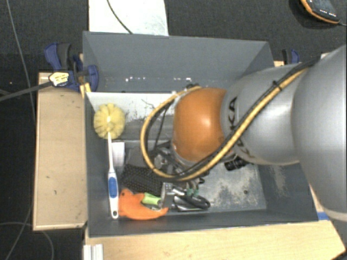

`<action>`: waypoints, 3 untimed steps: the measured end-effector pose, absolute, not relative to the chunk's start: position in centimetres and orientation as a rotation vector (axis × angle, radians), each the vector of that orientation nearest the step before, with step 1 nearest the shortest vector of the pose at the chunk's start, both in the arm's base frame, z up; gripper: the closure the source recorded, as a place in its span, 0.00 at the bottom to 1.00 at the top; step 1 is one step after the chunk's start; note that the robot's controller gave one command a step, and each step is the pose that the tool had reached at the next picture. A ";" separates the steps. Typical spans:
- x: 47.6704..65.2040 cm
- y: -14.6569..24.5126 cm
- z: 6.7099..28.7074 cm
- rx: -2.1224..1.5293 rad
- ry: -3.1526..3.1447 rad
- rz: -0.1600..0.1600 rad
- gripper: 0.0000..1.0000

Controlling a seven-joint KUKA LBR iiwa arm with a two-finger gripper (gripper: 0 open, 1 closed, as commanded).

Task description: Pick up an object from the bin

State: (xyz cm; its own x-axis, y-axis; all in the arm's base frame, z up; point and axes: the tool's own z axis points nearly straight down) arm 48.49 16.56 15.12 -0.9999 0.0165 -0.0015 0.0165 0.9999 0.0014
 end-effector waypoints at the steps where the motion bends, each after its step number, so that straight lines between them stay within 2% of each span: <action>1: 48.5 16.6 15.1 0.027 3.140 0.002 0.00; 2: 48.6 16.6 15.1 0.027 3.139 0.003 0.00; 3: 52.2 16.8 13.8 -0.205 3.131 0.003 0.00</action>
Offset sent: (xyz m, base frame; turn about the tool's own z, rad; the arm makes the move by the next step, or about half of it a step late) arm 0.0259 0.0022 -0.0355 -0.0173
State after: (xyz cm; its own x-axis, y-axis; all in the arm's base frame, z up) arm 52.21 16.82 13.77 -0.9915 -0.1304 -0.0039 -0.1304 0.9915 0.0018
